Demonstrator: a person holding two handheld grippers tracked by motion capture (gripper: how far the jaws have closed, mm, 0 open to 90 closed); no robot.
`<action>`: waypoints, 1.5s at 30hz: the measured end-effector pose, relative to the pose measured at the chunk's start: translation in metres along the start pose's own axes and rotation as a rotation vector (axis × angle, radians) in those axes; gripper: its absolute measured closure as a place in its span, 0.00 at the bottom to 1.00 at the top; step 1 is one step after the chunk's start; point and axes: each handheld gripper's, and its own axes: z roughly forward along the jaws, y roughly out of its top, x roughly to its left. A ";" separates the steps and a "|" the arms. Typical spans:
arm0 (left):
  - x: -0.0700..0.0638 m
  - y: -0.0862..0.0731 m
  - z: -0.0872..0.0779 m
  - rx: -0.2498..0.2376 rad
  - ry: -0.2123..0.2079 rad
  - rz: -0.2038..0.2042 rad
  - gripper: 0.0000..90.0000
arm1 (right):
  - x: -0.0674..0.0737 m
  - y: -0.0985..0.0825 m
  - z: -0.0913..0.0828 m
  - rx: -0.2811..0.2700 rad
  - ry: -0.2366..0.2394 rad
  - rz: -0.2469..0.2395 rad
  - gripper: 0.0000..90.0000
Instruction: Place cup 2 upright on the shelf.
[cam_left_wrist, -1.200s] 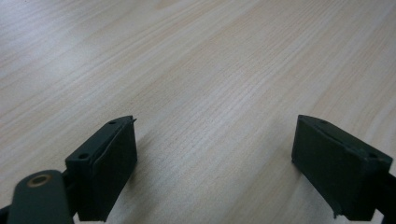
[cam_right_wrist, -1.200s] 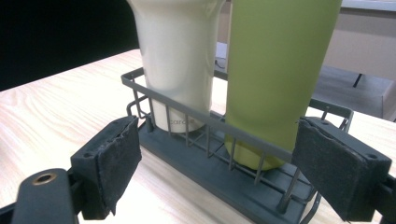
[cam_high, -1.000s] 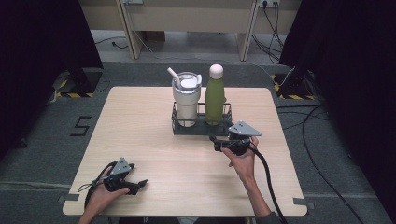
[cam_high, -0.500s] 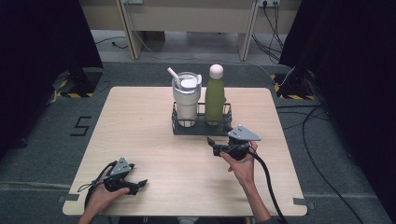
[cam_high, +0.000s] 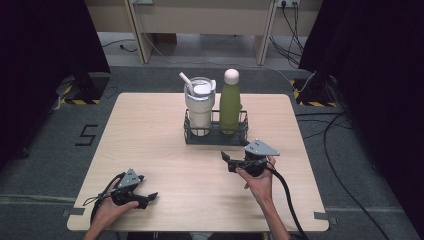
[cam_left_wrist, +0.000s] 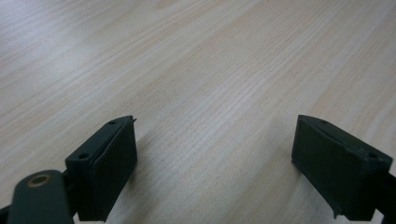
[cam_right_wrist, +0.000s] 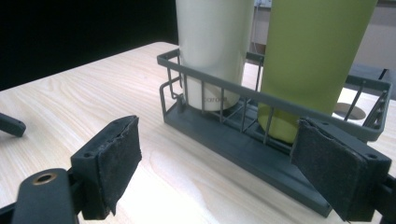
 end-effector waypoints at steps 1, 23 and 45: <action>0.000 0.000 0.000 0.000 -0.001 0.000 0.15 | 0.000 -0.001 0.000 0.002 0.000 0.000 0.17; 0.000 0.000 0.000 0.001 -0.001 0.000 0.15 | 0.007 -0.022 -0.006 0.041 0.011 0.008 0.17; 0.000 0.000 0.000 0.001 0.000 0.000 0.15 | 0.009 -0.040 -0.012 0.080 0.032 0.024 0.17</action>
